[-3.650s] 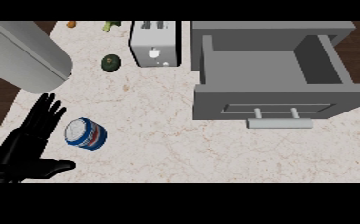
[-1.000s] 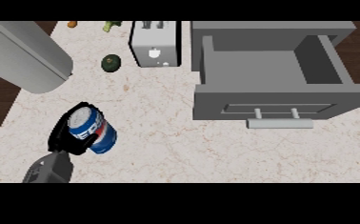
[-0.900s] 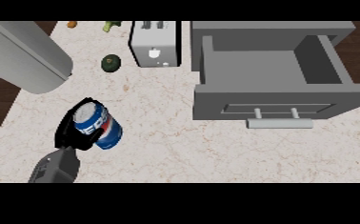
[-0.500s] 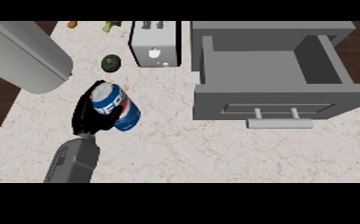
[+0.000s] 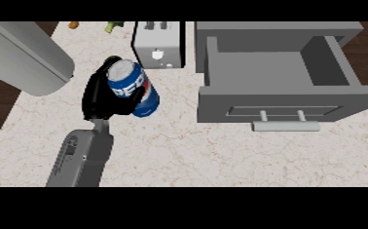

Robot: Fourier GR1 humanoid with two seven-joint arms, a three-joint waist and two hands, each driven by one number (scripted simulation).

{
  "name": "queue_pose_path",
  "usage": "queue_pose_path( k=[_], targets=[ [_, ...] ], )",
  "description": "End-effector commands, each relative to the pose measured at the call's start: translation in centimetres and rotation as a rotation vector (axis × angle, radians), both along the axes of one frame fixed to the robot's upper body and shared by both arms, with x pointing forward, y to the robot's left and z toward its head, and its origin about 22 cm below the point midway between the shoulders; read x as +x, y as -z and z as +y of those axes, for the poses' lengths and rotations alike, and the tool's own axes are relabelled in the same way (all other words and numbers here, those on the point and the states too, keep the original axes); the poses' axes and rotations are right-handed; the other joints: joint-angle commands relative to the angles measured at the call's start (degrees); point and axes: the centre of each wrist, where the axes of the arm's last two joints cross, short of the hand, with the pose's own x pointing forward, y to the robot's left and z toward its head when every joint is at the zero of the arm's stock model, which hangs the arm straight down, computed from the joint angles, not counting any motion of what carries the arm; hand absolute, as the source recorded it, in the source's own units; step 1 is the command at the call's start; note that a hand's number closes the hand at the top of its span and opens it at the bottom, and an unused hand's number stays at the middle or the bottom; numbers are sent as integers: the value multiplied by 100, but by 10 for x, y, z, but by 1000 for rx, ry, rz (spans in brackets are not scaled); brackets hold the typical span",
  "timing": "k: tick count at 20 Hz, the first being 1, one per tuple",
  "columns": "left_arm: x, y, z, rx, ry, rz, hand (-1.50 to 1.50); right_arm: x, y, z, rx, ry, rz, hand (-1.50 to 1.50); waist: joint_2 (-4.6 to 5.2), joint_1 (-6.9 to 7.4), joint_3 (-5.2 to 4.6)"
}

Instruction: Pick up the can, place it into the drawer and close the drawer

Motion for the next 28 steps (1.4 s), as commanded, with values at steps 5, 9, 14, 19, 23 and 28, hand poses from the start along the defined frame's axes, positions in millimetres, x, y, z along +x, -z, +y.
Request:
queue_pose_path(
  k=[5, 9, 14, 19, 23, 28],
  targets=[
    [6, -73, -35, 33, 4, -46, 150, 4, -5, 10, -10, 10, 4, -150, 3, -3, -1],
    [22, -109, -47, 47, 20, -54, 150, 7, -3, 0, 10, 20, -4, -150, 7, -16, -1],
    [42, -109, -74, 72, 22, -69, 150, -7, 4, 3, 16, -6, -3, -150, 13, -83, 0],
    [59, -140, -93, 65, 54, -58, 150, 13, 5, -11, 16, 8, -2, -150, 25, -43, -1],
    [57, -160, -132, 94, 33, -57, 150, 13, -1, 16, 10, -13, -17, -150, 20, -93, 0],
    [76, -168, -141, 97, 35, -60, 150, 19, -4, 6, 4, 2, -7, -150, 34, -94, -1]
  ],
)
